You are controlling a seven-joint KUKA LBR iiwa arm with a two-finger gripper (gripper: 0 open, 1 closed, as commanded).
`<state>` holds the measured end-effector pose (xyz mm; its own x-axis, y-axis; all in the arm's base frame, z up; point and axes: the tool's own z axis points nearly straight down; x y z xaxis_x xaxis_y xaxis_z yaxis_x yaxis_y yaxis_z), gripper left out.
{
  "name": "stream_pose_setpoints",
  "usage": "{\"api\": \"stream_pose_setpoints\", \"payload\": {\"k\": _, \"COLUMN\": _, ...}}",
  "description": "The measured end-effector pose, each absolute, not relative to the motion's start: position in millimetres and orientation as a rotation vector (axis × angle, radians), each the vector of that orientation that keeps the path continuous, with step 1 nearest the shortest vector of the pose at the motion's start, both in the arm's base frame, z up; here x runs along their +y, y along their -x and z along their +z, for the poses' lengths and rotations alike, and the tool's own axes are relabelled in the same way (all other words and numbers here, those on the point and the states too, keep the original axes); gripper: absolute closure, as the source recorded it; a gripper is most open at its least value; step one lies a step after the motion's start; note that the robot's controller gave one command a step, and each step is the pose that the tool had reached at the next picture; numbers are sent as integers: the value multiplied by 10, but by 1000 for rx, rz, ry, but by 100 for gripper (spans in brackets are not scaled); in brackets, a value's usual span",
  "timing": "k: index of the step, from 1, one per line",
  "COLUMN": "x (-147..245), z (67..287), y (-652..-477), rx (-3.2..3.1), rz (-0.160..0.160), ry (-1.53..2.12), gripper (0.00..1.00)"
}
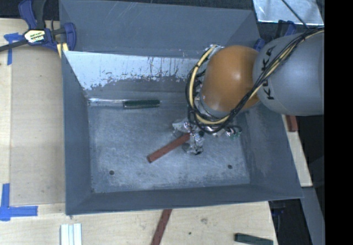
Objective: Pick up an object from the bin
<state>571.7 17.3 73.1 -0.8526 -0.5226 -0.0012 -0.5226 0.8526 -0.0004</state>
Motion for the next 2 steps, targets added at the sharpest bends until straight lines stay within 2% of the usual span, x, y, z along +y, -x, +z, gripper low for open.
{"api": "stream_pose_setpoints", "payload": {"k": 1, "x": 174, "z": 732, "y": -5717, "rx": 3023, "rz": 0, "ry": 852, "gripper": 100}}
{"api": "stream_pose_setpoints", "payload": {"k": 2, "x": -21, "z": 2840, "y": -5310, "rx": 3043, "rz": 0, "ry": 767, "gripper": 100}}
